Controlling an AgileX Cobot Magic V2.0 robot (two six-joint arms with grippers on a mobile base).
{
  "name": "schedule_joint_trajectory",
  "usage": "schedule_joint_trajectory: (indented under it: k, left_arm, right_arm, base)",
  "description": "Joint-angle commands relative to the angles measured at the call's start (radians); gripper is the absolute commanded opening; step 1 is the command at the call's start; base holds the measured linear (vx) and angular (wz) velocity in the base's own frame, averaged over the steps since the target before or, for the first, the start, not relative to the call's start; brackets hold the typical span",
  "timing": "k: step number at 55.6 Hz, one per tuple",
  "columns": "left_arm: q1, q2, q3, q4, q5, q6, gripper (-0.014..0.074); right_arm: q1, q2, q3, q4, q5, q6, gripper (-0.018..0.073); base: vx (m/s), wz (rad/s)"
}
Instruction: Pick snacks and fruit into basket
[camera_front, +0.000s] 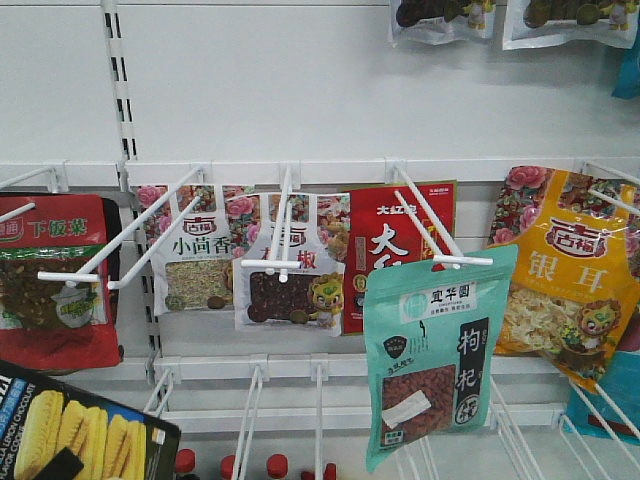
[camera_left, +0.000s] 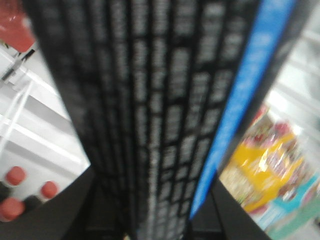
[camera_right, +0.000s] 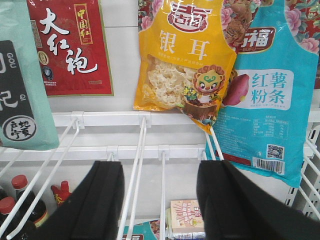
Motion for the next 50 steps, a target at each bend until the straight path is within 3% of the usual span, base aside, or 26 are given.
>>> schedule_joint_trajectory:
  k: [1, 11, 17, 29, 41, 50]
  left_arm:
    - [-0.005, -0.104, -0.044, 0.009, 0.090, 0.194, 0.0143]
    - [0.017, -0.264, -0.159, 0.012, 0.469, 0.567, 0.0143]
    - [0.088, -0.322, -0.202, 0.012, 0.585, 0.706, 0.0143]
    - [0.225, -0.372, -0.199, 0.037, 0.699, 0.724, 0.0143]
    - [0.393, -0.423, -0.199, 0.155, 0.851, 0.706, 0.0147]
    - [0.438, -0.470, -0.199, 0.155, 0.881, 0.693, 0.0148]
  right_arm:
    - [-0.002, 0.010, -0.032, -0.002, -0.079, -0.006, 0.0414]
    - [-0.002, 0.010, -0.032, -0.002, -0.079, -0.006, 0.0414]
    - [-0.002, 0.010, -0.032, -0.002, -0.079, -0.006, 0.0414]
    - [-0.002, 0.010, -0.032, -0.002, -0.079, -0.006, 0.0414]
    - [-0.002, 0.010, -0.032, -0.002, -0.079, -0.006, 0.0414]
    - [-0.002, 0.010, -0.032, -0.002, -0.079, -0.006, 0.0414]
  base:
    - [0.00, 0.00]
    - [0.00, 0.00]
    - [0.00, 0.00]
    - [0.00, 0.00]
    - [0.00, 0.00]
    - [0.00, 0.00]
